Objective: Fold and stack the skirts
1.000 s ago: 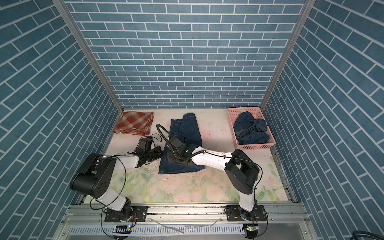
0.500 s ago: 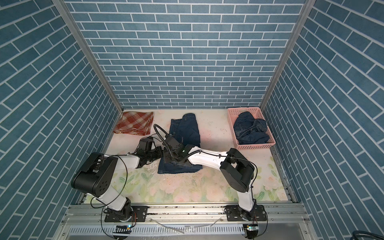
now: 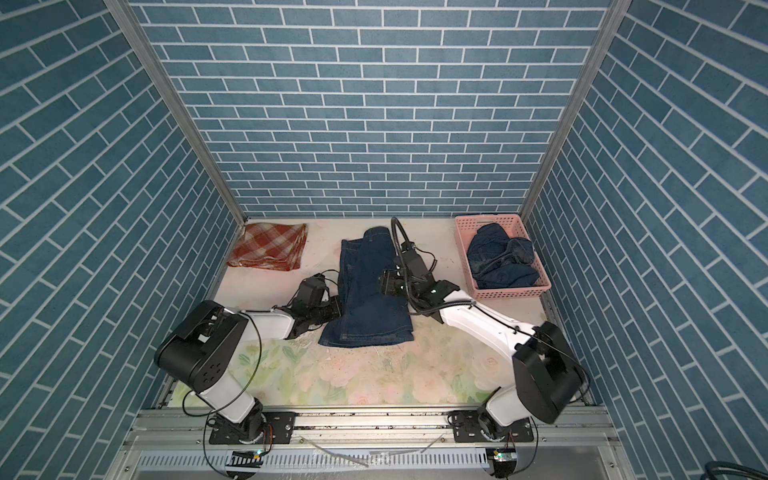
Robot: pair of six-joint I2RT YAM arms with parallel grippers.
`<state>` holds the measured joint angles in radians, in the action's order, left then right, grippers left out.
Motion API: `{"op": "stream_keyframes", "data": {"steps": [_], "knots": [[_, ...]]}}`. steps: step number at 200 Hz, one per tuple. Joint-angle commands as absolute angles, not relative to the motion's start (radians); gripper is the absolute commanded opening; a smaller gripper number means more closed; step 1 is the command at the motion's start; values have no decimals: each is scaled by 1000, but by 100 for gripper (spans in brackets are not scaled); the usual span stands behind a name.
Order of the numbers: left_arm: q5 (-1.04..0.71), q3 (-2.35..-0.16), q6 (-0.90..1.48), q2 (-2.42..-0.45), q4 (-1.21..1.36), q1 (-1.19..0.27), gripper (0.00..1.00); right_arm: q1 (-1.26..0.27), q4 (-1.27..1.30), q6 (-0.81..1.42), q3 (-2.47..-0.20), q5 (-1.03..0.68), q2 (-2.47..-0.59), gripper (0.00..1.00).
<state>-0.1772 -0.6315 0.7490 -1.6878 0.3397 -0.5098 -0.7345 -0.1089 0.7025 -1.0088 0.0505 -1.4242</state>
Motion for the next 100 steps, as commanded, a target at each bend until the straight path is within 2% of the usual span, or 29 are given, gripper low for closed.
{"op": "stream_keyframes", "data": {"steps": [1, 33, 42, 59, 81, 93, 100], "knots": [[-142, -624, 831, -1787, 175, -632, 0, -693, -156, 696, -951, 105, -1327, 67], [-121, -787, 891, -1897, 171, -802, 0, -608, -229, 650, -924, 121, -1214, 70], [-131, -834, 896, -1923, 170, -839, 4, -592, -247, 631, -923, 121, -1195, 71], [-161, -878, 888, -1939, 174, -870, 20, -565, -287, 593, -936, 111, -1185, 77], [-151, -808, 863, -1851, 164, -856, 50, -552, -315, 555, -948, 103, -1201, 80], [-138, -751, 842, -1777, 136, -823, 60, -551, -318, 548, -944, 105, -1215, 81], [-134, -715, 829, -1732, 122, -792, 63, -552, -320, 549, -941, 104, -1226, 81]]}}
